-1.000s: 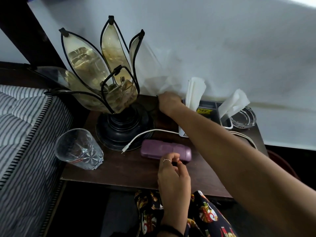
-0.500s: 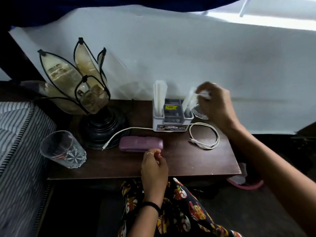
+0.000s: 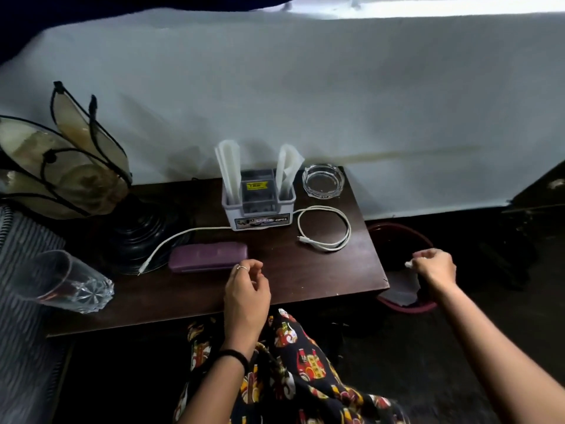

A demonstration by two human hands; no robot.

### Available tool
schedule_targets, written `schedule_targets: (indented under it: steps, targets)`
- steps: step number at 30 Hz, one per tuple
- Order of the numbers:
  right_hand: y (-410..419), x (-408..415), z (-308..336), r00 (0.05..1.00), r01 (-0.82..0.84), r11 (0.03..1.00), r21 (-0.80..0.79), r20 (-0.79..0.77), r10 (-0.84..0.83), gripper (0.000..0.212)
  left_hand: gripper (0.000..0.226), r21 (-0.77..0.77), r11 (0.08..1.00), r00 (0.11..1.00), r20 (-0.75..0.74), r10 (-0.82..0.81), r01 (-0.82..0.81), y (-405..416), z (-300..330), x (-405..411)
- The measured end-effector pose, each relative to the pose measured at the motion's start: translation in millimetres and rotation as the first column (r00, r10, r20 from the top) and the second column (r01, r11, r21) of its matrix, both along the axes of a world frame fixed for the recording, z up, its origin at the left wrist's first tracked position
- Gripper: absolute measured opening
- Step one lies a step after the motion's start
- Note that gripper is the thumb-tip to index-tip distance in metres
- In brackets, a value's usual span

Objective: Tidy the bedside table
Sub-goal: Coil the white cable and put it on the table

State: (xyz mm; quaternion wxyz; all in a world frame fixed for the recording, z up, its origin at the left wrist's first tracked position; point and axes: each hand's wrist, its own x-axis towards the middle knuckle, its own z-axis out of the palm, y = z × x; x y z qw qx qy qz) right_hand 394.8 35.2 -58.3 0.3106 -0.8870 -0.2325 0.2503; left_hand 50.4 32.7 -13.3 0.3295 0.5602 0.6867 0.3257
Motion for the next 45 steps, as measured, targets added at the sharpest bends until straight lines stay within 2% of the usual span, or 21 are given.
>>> schedule_targets:
  steps: [3, 7, 11, 14, 16, 19, 21, 23, 26, 28, 30, 33, 36, 40, 45]
  targets:
    - [-2, 15, -28, 0.992, 0.090, 0.995, -0.050, -0.082, -0.094, 0.026, 0.013, -0.002, 1.000, 1.000, -0.025, -0.013, 0.013, 4, -3, 3]
    - [1, 32, -54, 0.959, 0.111, 0.992, -0.051, -0.257, -0.121, 0.047, 0.014, -0.007, 1.000, 0.999, -0.040, -0.014, 0.013, 9, -6, 3]
    - [8, 41, -57, 0.957, 0.155, 0.987, -0.038, -0.241, -0.160, 0.059, 0.014, -0.009, 1.000, 0.999, -0.035, -0.011, 0.011, 12, -7, 4]
    - [18, 28, -33, 0.949, 0.163, 0.987, -0.007, -0.272, -0.159, 0.059, 0.014, -0.012, 1.000, 0.999, -0.036, -0.017, 0.017, 12, -7, 5]
    - [24, 12, -12, 0.980, 0.118, 0.991, 0.069, -0.169, -0.105, 0.053, 0.014, -0.007, 1.000, 0.999, -0.039, -0.021, 0.020, 12, -6, 5]
    - [36, -31, 28, 0.999, -0.049, 0.968, 0.245, 0.010, 0.048, 0.043, 0.014, -0.005, 1.000, 0.999, -0.031, -0.017, 0.017, 11, -5, 4]
    - [46, -68, 49, 0.978, -0.202, 0.913, 0.354, 0.029, 0.205, 0.038, 0.015, -0.006, 1.000, 1.000, -0.026, -0.014, 0.014, 10, -3, 3]
    - [56, -106, 62, 0.926, -0.351, 0.848, 0.397, 0.009, 0.379, 0.035, 0.015, -0.004, 1.000, 1.000, -0.017, -0.012, 0.012, 8, -2, 1]
    - [67, -156, 70, 0.826, -0.486, 0.782, 0.390, -0.086, 0.557, 0.044, 0.016, -0.006, 1.000, 1.000, 0.001, -0.005, 0.005, 7, -1, -3]
    - [72, -183, 69, 0.782, -0.582, 0.740, 0.338, -0.017, 0.623, 0.051, 0.015, -0.009, 1.000, 1.000, 0.016, 0.007, -0.007, 7, 0, -7]
    - [72, -205, 65, 0.795, -0.594, 0.721, 0.358, 0.122, 0.594, 0.050, 0.015, -0.011, 1.000, 0.999, 0.038, 0.016, -0.015, 7, 0, -11]
    - [70, -233, 63, 0.840, -0.540, 0.708, 0.456, 0.233, 0.491, 0.055, 0.017, -0.008, 1.000, 0.997, 0.075, 0.024, -0.024, 7, 1, -15]
    - [77, -245, 60, 0.794, -0.607, 0.700, 0.376, 0.260, 0.549, 0.057, 0.018, 0.005, 0.999, 0.995, 0.093, 0.032, -0.032, 8, 2, -18]
    - [90, -249, 55, 0.767, -0.639, 0.719, 0.274, 0.298, 0.568, 0.047, 0.018, 0.021, 0.998, 0.992, 0.112, 0.051, -0.054, 8, 2, -22]
    - [103, -247, 56, 0.757, -0.641, 0.732, 0.230, 0.352, 0.551, 0.020, 0.018, 0.030, 0.997, 0.990, 0.123, 0.065, -0.069, 9, 2, -23]
